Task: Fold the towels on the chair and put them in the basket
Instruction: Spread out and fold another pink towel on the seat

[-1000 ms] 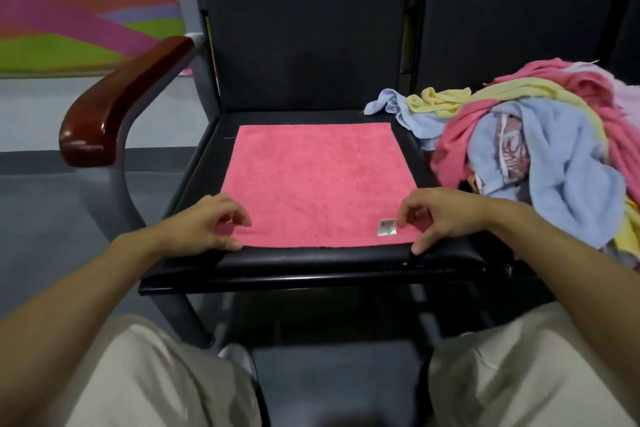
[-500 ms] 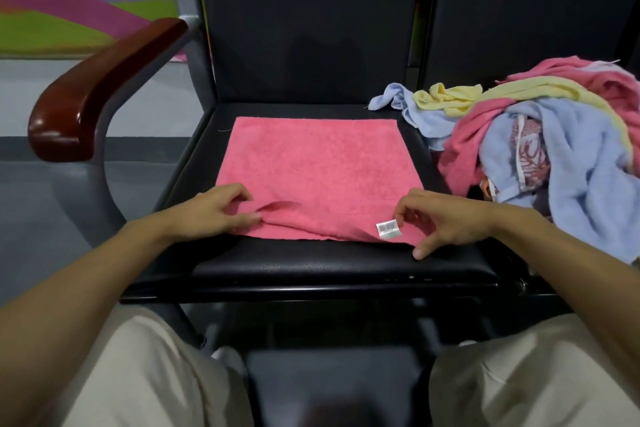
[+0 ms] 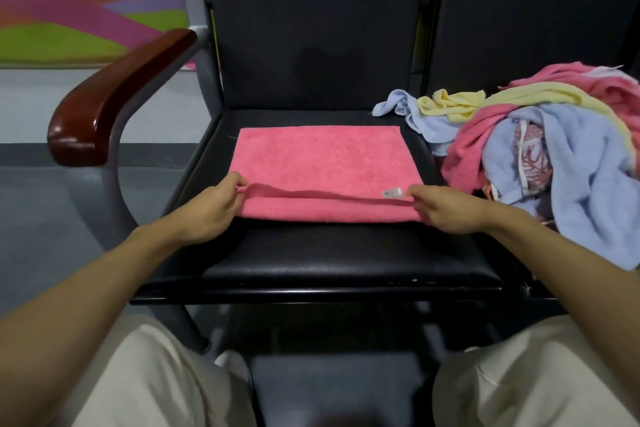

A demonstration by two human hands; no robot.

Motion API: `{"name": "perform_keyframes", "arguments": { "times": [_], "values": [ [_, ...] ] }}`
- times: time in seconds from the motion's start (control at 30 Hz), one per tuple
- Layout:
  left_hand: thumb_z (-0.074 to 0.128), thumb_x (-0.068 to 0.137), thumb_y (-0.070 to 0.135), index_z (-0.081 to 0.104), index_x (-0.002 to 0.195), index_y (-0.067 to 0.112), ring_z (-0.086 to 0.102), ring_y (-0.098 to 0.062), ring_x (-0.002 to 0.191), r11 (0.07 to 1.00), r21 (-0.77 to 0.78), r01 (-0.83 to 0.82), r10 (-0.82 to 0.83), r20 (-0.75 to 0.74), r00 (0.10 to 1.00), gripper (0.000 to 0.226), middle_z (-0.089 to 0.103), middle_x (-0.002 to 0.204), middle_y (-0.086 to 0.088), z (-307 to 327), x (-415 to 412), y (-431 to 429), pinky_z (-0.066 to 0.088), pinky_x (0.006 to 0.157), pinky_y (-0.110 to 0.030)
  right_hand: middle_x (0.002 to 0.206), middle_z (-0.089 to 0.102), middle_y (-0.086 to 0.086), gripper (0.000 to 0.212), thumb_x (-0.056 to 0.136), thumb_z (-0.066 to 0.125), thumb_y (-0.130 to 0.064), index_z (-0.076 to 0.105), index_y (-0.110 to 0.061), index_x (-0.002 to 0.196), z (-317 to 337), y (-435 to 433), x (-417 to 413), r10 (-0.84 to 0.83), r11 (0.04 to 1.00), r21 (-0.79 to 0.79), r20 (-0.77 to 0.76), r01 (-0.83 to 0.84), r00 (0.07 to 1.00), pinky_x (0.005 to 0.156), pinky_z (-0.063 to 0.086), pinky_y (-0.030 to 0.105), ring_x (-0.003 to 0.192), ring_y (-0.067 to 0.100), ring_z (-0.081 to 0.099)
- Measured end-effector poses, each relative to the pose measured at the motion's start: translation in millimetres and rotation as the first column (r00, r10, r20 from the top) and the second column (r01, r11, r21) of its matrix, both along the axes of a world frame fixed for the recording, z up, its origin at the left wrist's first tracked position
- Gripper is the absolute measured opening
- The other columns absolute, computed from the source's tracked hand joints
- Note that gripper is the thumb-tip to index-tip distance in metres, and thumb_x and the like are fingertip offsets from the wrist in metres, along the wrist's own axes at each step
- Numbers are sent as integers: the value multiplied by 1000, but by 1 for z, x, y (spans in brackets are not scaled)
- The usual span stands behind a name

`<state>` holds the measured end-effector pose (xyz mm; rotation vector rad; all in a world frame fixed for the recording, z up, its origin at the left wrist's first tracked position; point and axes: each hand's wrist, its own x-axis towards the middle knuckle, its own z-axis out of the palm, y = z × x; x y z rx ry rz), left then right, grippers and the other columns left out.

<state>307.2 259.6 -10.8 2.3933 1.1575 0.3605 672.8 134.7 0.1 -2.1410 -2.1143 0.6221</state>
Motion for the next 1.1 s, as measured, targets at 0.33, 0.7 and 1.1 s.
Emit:
{"name": "perform_keyframes", "arguments": {
  "times": [0.33, 0.7, 1.1],
  "values": [
    [85, 66, 24, 64, 80, 24, 58, 2, 69, 996, -76, -39, 49, 142, 989, 25, 66, 75, 18, 15, -13, 8, 42, 66, -18, 78, 62, -6, 28, 71, 85, -24, 61, -19, 86, 7, -3, 10, -54, 988, 129, -238, 87, 970, 65, 42, 21, 72, 10, 57],
    [78, 79, 21, 60, 72, 35, 60, 1, 66, 974, 212, -83, 79, 26, 997, 24, 64, 68, 15, 40, -32, -23, 39, 54, -9, 73, 65, -4, 12, 93, 62, -25, 64, -17, 85, 42, -32, -6, 1, 967, 253, 57, -16, 998, 62, 43, 28, 66, 7, 58],
    [61, 93, 25, 69, 72, 30, 55, 2, 63, 994, 11, -107, 89, 480, 873, 23, 64, 65, 16, 78, -43, -59, 41, 64, -14, 77, 55, -10, 18, 98, 44, -9, 57, -13, 87, 80, -63, -40, -142, 836, 472, -308, 280, 941, 69, 38, 21, 74, 3, 49]
  ]
}}
